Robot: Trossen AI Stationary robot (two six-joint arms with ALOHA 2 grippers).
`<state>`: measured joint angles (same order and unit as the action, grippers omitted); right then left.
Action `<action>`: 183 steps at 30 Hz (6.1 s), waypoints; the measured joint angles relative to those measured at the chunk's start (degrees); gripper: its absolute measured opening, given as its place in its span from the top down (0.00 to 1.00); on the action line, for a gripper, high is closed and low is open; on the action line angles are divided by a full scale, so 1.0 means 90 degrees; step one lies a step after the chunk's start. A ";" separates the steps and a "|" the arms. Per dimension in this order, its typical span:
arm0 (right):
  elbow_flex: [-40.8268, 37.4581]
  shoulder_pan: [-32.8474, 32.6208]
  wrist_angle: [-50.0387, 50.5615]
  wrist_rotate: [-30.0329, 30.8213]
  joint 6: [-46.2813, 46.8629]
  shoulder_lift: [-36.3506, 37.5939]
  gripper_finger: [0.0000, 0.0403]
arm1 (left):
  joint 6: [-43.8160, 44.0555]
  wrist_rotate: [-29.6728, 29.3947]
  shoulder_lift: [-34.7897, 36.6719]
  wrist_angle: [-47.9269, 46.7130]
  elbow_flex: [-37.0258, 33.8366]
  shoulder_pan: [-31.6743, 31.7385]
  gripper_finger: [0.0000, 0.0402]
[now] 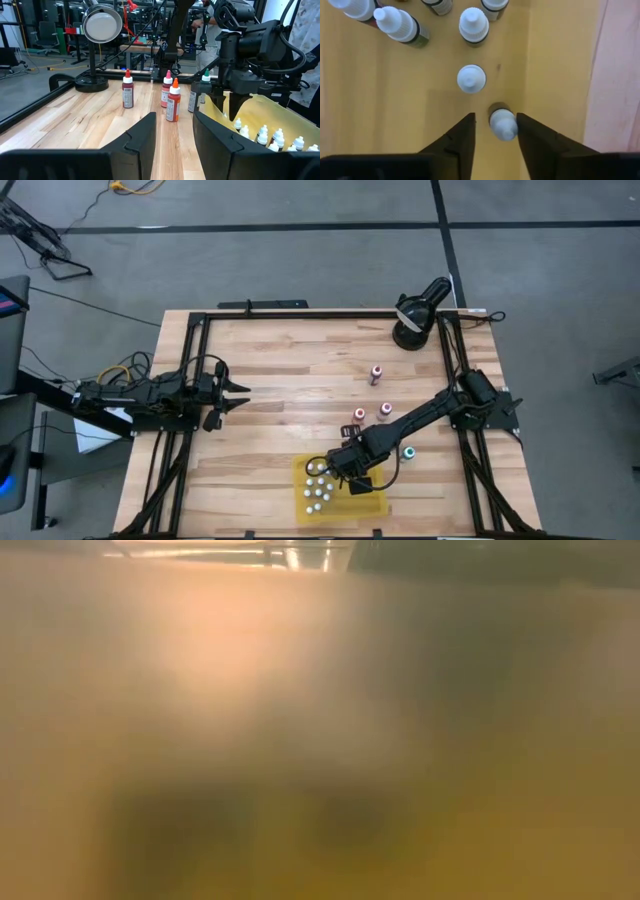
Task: Pick & Place food coloring
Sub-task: Put the small brown food coloring bottle in the yellow bin, then put the big green food coloring bottle in the yellow bin
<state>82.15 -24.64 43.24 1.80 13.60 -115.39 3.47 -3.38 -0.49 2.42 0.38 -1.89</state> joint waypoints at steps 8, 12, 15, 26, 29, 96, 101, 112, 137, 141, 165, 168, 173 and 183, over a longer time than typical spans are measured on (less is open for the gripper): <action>-0.0005 -0.0046 0.0004 0.0004 -0.0001 0.0143 0.53 | 0.0001 0.0000 0.0000 0.0000 0.0000 -0.0002 0.70; -0.0005 -0.0087 0.0130 0.0001 -0.0001 0.0377 0.51 | 0.0002 0.0000 0.0000 -0.0002 0.0000 0.0000 0.70; -0.0005 -0.0110 0.0312 -0.0014 0.0001 0.0567 0.51 | 0.0000 0.0000 0.0000 -0.0001 0.0000 0.0000 0.70; -0.0002 -0.0107 0.1160 -0.0008 0.0659 0.1730 0.54 | 0.0002 0.0000 0.0001 -0.0001 0.0000 0.0000 0.70; -0.0002 -0.0029 0.1367 -0.0007 0.0958 0.2095 0.54 | 0.0002 0.0000 0.0002 0.0000 0.0000 -0.0001 0.70; -0.2962 -0.1757 0.1379 0.0726 0.5097 0.3412 0.43 | 0.0002 0.0000 0.0001 0.0000 0.0000 0.0000 0.70; -0.3120 -0.1704 0.1202 0.0794 0.4780 0.3412 0.48 | 0.0001 0.0000 0.0000 -0.0001 0.0000 0.0000 0.70; -0.3218 -0.1698 0.1035 0.0821 0.4768 0.3412 0.68 | 0.0002 0.0000 0.0000 -0.0002 0.0000 -0.0002 0.70; -0.2042 -0.1410 0.1050 -0.1206 0.3267 0.4168 0.68 | 0.0002 0.0000 0.0001 -0.0001 0.0000 0.0000 0.70; -0.1689 -0.1340 0.1017 -0.1207 0.3251 0.4245 0.68 | 0.0001 0.0000 0.0001 -0.0002 0.0000 -0.0001 0.70; 0.0121 -0.0566 0.1359 -0.0197 0.0612 0.2782 0.67 | 0.0002 0.0000 0.0000 -0.0002 0.0000 -0.0002 0.70; 0.0167 -0.0560 0.1393 -0.0028 0.0417 0.2637 0.67 | 0.0002 0.0000 0.0001 -0.0001 0.0000 0.0000 0.70; 0.0168 -0.0563 0.1588 0.0033 0.0256 0.2345 0.67 | 0.0001 0.0000 0.0002 -0.0002 0.0000 0.0000 0.70; 0.0168 -0.0409 0.1805 0.0413 -0.0145 0.1730 0.67 | 0.0002 0.0000 0.0002 -0.0001 0.0000 0.0000 0.70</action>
<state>83.66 -28.33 59.49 5.52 12.29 -99.82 3.49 -3.38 -0.47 2.41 0.38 -1.89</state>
